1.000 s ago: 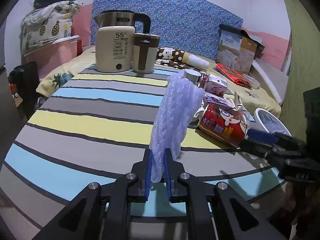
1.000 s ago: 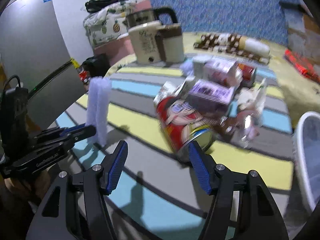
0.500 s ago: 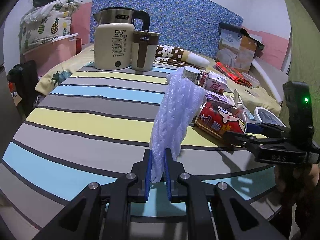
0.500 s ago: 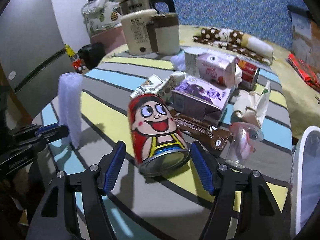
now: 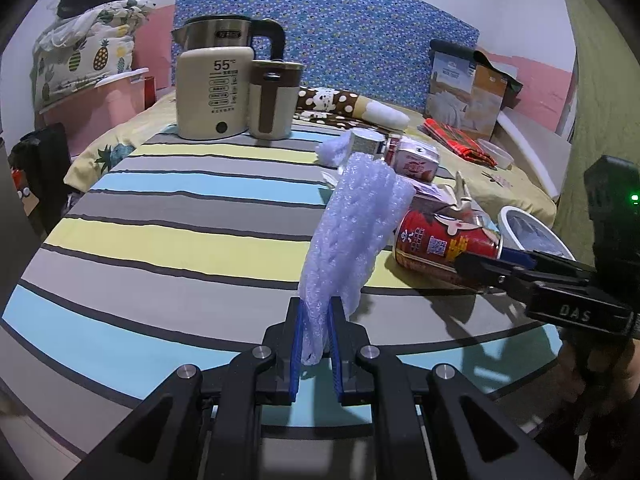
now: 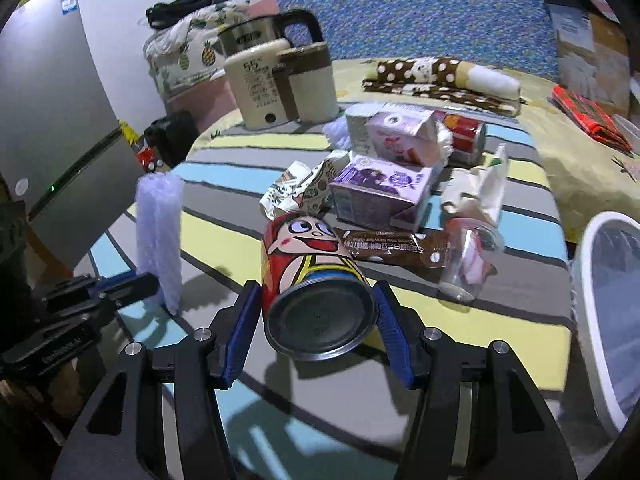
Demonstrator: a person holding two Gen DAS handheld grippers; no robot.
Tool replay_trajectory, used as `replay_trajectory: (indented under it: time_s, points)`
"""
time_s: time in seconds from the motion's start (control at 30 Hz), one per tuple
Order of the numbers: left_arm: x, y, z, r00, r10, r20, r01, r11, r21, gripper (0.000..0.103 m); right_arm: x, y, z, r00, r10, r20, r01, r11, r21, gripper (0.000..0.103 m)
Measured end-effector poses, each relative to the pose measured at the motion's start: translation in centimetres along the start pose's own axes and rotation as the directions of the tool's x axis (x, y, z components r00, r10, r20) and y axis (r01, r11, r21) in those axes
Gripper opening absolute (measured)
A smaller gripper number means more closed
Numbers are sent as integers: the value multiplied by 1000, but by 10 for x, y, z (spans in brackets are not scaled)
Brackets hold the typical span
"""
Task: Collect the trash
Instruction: 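Grasp the red cartoon can with the right tool while the left tool holds the bubble wrap, then carry both items over the trash bin and open both tools to drop them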
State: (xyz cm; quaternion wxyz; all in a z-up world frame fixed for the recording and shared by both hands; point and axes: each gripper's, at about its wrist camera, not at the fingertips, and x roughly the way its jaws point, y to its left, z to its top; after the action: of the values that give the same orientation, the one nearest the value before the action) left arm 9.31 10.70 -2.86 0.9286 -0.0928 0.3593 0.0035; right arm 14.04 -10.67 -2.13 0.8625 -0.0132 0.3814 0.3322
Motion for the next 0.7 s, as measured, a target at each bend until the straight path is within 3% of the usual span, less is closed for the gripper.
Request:
replay_trajectory:
  time_s: [0.7]
  points:
    - [9,-76,11,996,-88,-23,90,990,111,12,-48,-33,-6,992,-49,117,36,994,106,55]
